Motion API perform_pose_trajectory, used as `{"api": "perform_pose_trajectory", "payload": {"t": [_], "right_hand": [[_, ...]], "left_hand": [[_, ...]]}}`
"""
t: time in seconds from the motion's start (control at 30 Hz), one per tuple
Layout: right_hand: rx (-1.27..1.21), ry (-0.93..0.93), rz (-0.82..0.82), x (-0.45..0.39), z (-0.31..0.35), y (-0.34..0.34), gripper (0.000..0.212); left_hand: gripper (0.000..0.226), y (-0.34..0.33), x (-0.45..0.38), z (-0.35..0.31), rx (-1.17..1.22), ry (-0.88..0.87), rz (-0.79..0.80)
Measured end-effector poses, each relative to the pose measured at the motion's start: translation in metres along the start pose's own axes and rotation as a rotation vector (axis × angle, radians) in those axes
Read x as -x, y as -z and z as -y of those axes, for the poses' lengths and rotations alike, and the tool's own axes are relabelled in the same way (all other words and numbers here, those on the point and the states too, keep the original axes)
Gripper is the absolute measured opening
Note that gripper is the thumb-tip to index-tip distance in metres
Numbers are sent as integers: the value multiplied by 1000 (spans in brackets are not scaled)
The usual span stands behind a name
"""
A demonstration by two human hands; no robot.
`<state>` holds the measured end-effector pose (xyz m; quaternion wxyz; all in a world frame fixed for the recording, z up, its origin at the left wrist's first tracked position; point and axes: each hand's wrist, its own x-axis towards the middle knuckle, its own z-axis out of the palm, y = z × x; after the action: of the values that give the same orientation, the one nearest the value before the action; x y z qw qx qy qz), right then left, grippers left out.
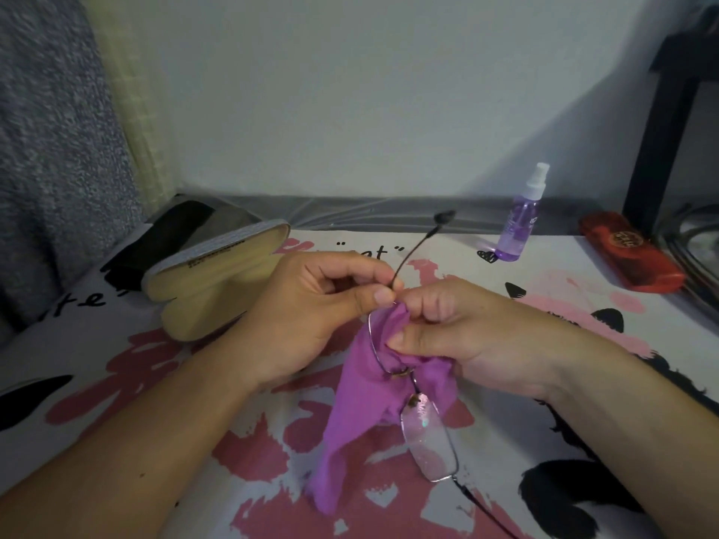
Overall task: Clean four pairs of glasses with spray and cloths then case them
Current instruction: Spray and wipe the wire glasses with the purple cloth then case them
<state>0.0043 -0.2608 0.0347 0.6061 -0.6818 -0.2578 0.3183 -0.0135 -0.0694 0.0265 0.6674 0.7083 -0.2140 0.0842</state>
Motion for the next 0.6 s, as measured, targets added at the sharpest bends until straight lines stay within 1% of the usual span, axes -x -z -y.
{"api": "perform_pose_trajectory", "payload": {"t": [0.1, 0.17, 0.27, 0.4, 0.6], "right_hand": [[-176, -64, 177, 5, 4, 2, 25], [-236, -93, 210, 4, 5, 3, 27], [-197, -125, 146, 0, 6, 1, 26], [-194, -159, 40, -2, 7, -6, 29], [-135, -132, -102, -1, 10, -15, 19]], "left_hand": [[14, 1, -1, 1, 18, 5, 14], [16, 1, -1, 1, 30, 3, 28], [14, 1, -1, 2, 11, -6, 66], [17, 2, -2, 3, -20, -21, 93], [14, 1, -2, 4, 7, -15, 35]]}}
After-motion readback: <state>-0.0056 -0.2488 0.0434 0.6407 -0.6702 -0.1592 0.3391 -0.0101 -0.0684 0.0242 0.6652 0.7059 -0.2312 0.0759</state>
